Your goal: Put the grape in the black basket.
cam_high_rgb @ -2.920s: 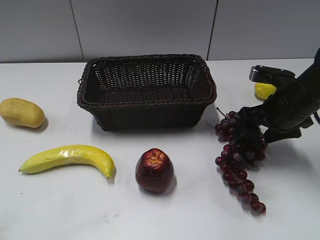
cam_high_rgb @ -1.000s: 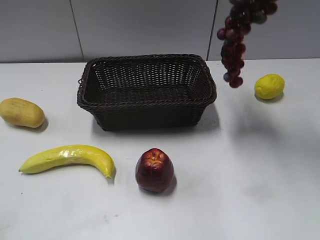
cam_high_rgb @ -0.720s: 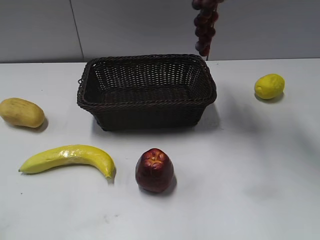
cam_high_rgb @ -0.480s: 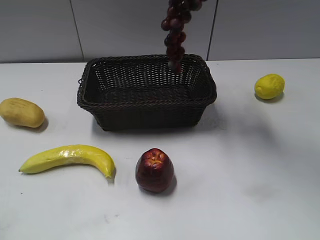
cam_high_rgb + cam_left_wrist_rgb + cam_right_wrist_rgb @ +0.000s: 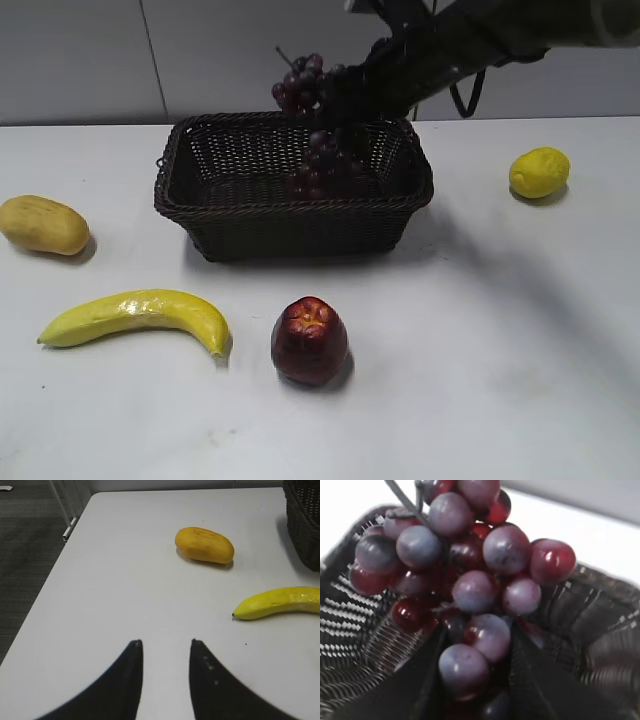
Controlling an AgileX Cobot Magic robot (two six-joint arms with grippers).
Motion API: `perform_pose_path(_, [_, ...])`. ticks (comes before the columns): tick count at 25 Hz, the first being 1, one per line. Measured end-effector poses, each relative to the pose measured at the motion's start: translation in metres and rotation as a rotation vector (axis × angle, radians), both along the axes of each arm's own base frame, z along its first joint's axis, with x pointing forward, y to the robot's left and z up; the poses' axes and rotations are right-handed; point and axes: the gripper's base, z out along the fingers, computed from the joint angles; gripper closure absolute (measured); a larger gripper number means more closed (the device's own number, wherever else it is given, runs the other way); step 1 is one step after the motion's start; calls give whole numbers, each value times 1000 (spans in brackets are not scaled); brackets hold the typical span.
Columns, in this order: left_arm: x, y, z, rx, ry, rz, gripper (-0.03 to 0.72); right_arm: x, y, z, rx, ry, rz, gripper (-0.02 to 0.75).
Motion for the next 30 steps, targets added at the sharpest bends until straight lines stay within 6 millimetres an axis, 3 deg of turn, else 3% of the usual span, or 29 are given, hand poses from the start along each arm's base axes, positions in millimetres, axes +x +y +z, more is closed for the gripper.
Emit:
perform_pose_path(4, [0, 0, 0, 0, 0, 0, 452, 0, 2, -23, -26, 65, 23, 482])
perform_pose_path(9, [0, 0, 0, 0, 0, 0, 452, 0, 3, -24, -31, 78, 41, 203])
perform_pose_path(12, [0, 0, 0, 0, 0, 0, 452, 1, 5, -15, -41, 78, 85, 105])
perform_pose_path(15, [0, 0, 0, 0, 0, 0, 452, 0, 6, 13, -67, 61, 135, 88])
perform_pose_path(17, [0, 0, 0, 0, 0, 0, 452, -3, 2, 42, -99, 27, 146, 87])
perform_pose_path(21, [0, 0, 0, 0, 0, 0, 452, -17, -15, 107, -175, -19, 122, 87])
perform_pose_path(24, [0, 0, 0, 0, 0, 0, 452, -33, -34, 143, -252, -35, 73, 90])
perform_pose_path(30, [0, 0, 0, 0, 0, 0, 452, -70, -70, 187, -301, 55, -41, 111])
